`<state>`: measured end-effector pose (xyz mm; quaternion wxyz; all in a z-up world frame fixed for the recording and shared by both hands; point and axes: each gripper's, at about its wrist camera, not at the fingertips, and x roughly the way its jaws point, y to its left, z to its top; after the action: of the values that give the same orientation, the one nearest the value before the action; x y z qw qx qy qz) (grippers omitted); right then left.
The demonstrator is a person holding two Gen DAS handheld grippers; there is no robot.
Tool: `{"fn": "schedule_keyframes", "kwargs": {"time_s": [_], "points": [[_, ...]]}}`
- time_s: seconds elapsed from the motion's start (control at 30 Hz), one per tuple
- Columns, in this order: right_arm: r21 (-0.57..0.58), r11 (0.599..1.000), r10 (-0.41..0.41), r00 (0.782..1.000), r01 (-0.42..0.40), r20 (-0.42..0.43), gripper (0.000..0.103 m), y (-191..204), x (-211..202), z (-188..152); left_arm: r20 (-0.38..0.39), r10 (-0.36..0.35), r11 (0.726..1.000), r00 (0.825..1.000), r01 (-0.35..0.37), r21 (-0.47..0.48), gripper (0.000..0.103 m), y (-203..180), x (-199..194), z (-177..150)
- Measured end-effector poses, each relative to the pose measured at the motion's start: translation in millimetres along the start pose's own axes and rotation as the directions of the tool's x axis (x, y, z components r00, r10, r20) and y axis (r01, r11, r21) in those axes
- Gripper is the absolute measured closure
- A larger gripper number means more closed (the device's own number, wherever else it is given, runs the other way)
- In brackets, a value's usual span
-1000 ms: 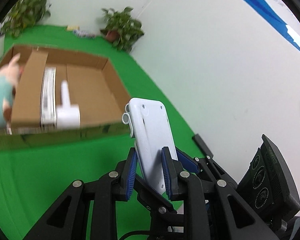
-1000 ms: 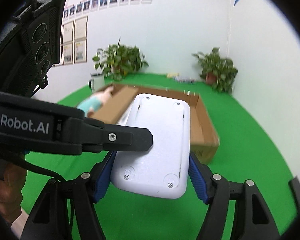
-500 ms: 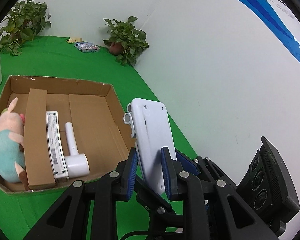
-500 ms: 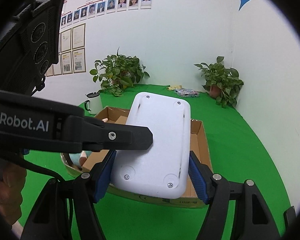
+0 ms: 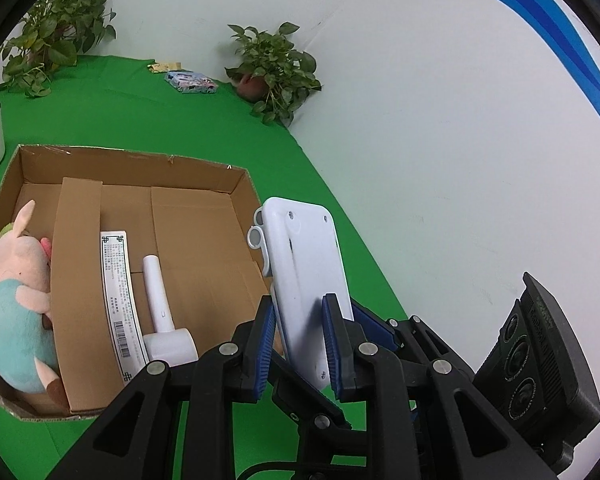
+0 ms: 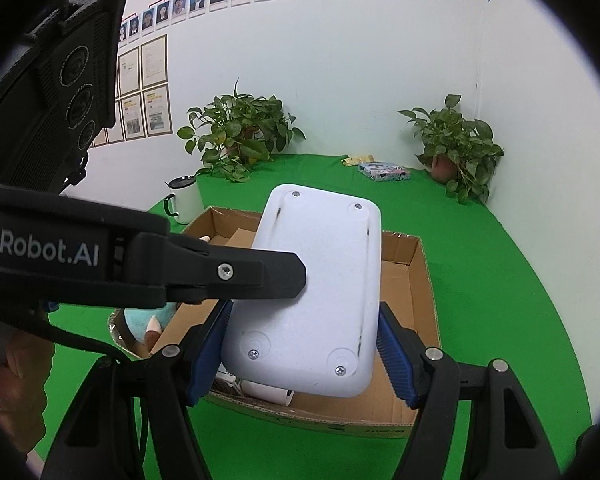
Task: Organize objects
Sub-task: 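Carry the white device into the open box beside the fan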
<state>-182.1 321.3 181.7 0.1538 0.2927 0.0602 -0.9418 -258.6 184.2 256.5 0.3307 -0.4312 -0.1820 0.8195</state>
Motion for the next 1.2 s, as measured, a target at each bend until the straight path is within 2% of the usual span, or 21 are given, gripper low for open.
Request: {"fn": "schedule_keyframes", "kwargs": {"time_s": [0.2, 0.4, 0.53, 0.7, 0.8, 0.87, 0.93, 1.07, 1.2], "points": [[0.025, 0.999, 0.032, 0.998, -0.031, -0.060, 0.034, -7.5, 34.8, -2.4, -0.059, 0.032, 0.999, 0.998, -0.034, -0.037, 0.083, 22.9, 45.8, 10.0], [0.072, 0.995, 0.077, 0.984, -0.066, -0.159, 0.034, -27.2, 73.8, -24.0, -0.149, 0.055, 0.995, 0.987, -0.067, -0.078, 0.083, 53.0, 102.4, 3.3], [0.110, 0.990, 0.114, 0.963, -0.090, -0.244, 0.034, -37.4, 95.9, -45.7, -0.221, 0.068, 0.988, 0.973, -0.096, -0.118, 0.083, 71.8, 136.8, -10.2], [0.156, 0.980, 0.171, 0.925, -0.124, -0.339, 0.034, -46.8, 119.2, -70.2, -0.299, 0.081, 0.978, 0.951, -0.133, -0.158, 0.083, 93.5, 167.0, -29.6], [0.179, 0.975, 0.196, 0.897, -0.134, -0.395, 0.034, -47.8, 126.6, -81.2, -0.336, 0.087, 0.971, 0.938, -0.155, -0.183, 0.083, 103.5, 177.2, -39.3], [0.182, 0.973, 0.209, 0.881, -0.143, -0.425, 0.033, -46.8, 130.9, -86.8, -0.337, 0.072, 0.969, 0.939, -0.146, -0.198, 0.083, 108.4, 179.2, -42.9], [0.178, 0.973, 0.210, 0.876, -0.145, -0.435, 0.032, -47.9, 131.8, -86.0, -0.339, 0.072, 0.967, 0.938, -0.149, -0.208, 0.083, 108.8, 179.0, -43.7], [0.193, 0.966, 0.246, 0.851, -0.174, -0.464, 0.030, -47.6, 130.2, -86.0, -0.349, 0.072, 0.965, 0.935, -0.153, -0.212, 0.083, 107.6, 176.4, -44.4], [0.200, 0.953, 0.296, 0.838, -0.227, -0.458, 0.030, -48.4, 117.4, -83.6, -0.308, 0.090, 0.971, 0.947, -0.152, -0.186, 0.078, 102.8, 156.5, -35.9]]}}
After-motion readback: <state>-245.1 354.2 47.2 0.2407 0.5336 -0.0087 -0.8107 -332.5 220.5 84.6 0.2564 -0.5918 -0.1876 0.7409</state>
